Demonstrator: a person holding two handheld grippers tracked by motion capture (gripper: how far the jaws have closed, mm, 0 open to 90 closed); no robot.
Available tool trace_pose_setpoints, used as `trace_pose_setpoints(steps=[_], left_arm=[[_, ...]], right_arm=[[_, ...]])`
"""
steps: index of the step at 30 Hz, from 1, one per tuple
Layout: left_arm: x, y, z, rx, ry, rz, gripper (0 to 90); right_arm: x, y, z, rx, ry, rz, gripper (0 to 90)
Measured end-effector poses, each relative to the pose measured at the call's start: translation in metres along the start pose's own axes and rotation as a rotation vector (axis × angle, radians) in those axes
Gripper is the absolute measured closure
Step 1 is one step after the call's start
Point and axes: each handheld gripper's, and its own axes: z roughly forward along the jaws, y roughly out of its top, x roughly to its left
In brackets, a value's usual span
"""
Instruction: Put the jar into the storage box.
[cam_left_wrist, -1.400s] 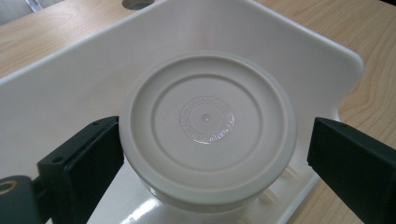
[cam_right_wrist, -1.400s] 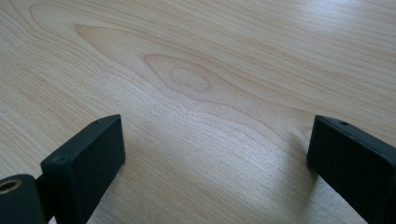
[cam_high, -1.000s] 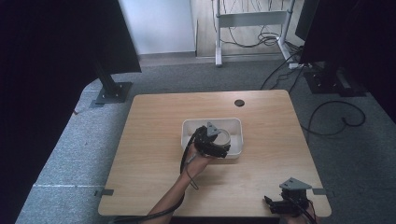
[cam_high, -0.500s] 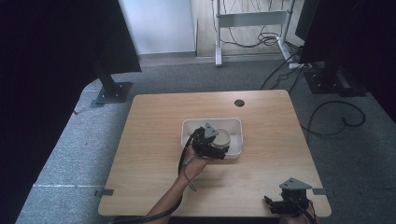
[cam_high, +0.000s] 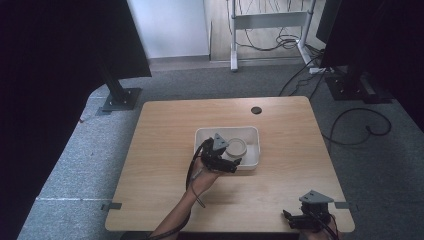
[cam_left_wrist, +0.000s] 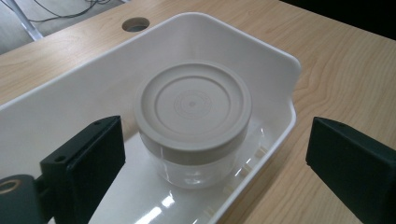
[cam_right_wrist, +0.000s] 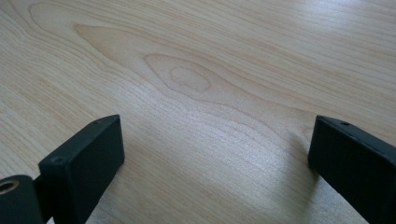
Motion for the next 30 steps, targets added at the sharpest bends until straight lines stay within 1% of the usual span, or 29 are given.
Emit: trace_pose_setpoints(steps=[15, 30], left_arm=[[0.005, -0.015, -0.022, -0.016, -0.016, 0.009, 4.6], [0.014, -0.037, -0.052, -0.053, -0.020, -0.002, 4.7]], right_arm=[[0.000, 0.000, 0.000, 0.001, -0.001, 0.000, 3.3], [0.000, 0.000, 0.000, 0.003, -0.001, 0.002, 3.2]])
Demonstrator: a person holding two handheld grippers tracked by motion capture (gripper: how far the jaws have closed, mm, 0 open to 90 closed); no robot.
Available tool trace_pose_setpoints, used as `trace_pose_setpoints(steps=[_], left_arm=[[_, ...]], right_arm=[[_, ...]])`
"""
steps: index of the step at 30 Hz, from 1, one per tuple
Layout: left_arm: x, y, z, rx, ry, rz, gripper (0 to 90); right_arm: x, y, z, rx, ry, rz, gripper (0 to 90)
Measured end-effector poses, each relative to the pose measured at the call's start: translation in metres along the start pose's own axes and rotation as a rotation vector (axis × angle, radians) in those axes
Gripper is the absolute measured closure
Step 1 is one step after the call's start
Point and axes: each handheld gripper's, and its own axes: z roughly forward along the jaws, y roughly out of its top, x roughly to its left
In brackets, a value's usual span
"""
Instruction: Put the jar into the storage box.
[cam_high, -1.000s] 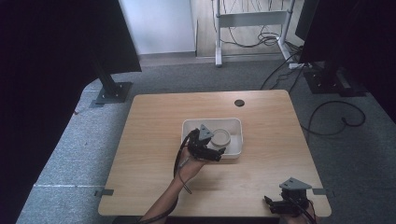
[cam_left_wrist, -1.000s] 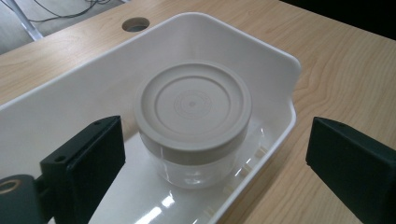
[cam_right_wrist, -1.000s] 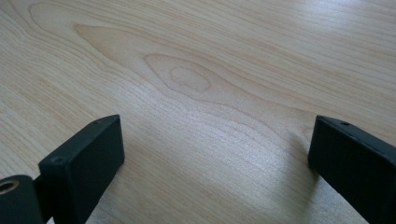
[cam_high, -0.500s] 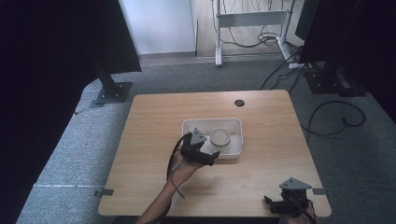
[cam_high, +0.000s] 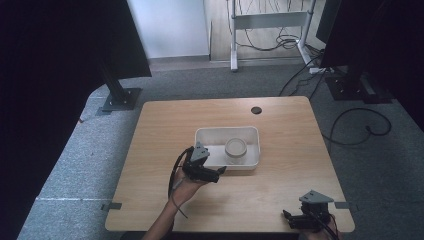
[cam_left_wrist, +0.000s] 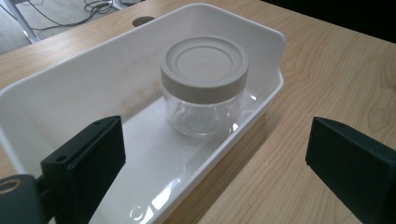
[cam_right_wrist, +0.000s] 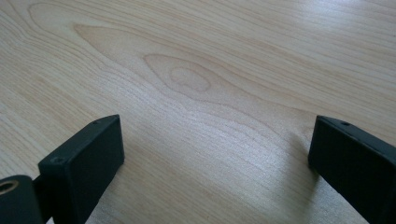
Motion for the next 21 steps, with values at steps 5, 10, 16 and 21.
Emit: trace_pose_setpoints(steps=[5, 10, 16, 21], left_arm=[[0.003, -0.008, -0.008, -0.013, -0.001, -0.009, 4.8], [0.005, -0.015, -0.016, -0.027, -0.001, -0.006, 4.8], [0.005, -0.026, -0.022, -0.030, 0.008, 0.005, 4.8], [0.007, -0.038, -0.025, -0.030, 0.015, 0.000, 4.5]], right_arm=[[0.000, 0.000, 0.000, 0.000, 0.000, 0.000, 3.2], [0.000, 0.000, 0.000, 0.000, 0.000, 0.001, 3.2], [0.000, 0.000, 0.000, 0.000, -0.001, 0.001, 3.2], [0.000, 0.000, 0.000, 0.000, -0.001, 0.001, 3.1]])
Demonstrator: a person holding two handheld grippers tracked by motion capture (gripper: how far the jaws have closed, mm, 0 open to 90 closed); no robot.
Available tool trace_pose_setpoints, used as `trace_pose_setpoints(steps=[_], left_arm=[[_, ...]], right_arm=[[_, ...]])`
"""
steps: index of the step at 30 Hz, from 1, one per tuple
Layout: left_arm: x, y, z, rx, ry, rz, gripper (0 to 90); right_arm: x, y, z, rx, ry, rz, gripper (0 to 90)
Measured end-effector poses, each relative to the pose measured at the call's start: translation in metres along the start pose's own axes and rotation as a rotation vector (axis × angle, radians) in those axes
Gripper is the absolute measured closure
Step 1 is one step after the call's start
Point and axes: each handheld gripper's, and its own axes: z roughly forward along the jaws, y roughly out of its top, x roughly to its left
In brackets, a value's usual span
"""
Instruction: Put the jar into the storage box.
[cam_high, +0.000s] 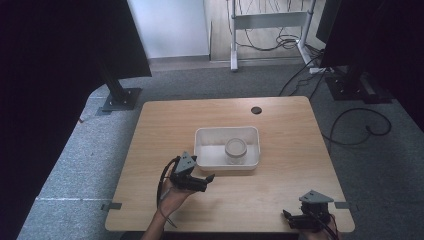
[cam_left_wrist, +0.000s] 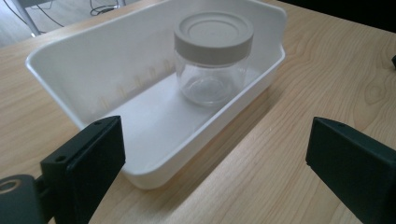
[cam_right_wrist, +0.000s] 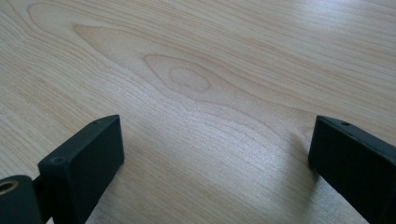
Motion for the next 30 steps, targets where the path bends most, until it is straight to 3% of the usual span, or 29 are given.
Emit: trace_pose_setpoints(steps=[18, 30], left_arm=[[0.008, -0.037, -0.006, 0.018, 0.043, -0.038, 3.8], [0.014, -0.060, 0.002, 0.108, 0.073, -0.077, 4.1]], right_arm=[[0.000, 0.000, 0.000, 0.001, -0.001, 0.002, 3.1], [0.000, 0.000, 0.000, 0.002, -0.002, 0.003, 3.1]])
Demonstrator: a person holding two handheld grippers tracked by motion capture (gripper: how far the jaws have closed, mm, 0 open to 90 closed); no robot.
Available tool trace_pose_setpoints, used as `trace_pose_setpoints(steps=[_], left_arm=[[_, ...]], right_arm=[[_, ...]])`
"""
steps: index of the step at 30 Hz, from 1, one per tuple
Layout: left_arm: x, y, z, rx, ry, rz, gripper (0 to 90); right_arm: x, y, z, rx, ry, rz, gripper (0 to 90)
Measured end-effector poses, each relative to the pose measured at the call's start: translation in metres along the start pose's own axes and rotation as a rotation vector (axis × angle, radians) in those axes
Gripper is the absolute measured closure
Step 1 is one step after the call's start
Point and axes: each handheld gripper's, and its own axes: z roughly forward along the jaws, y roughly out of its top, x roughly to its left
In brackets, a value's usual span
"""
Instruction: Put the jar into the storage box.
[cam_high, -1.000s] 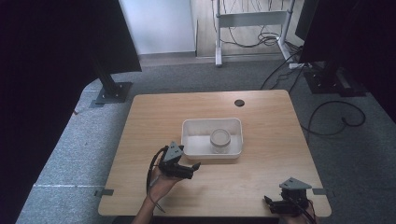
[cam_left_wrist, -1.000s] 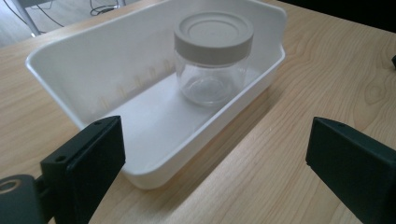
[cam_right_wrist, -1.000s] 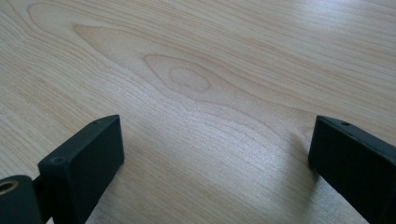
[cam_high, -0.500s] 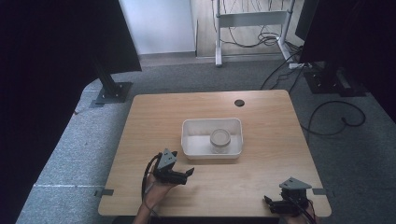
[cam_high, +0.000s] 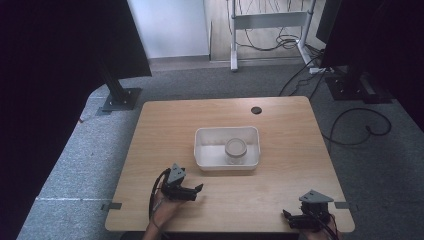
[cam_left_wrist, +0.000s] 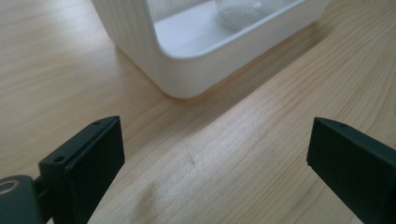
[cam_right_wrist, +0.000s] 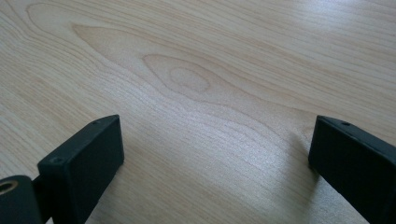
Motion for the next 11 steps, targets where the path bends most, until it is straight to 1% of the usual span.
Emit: trace_pose_setpoints(steps=[5, 11], left_arm=[[0.000, -0.006, 0.007, 0.064, 0.016, 0.004, 4.2], [0.002, -0.009, 0.012, 0.109, 0.019, -0.005, 4.2]], right_arm=[[0.000, 0.000, 0.000, 0.000, 0.000, 0.000, 3.0], [0.000, 0.000, 0.000, 0.000, 0.000, -0.001, 3.0]])
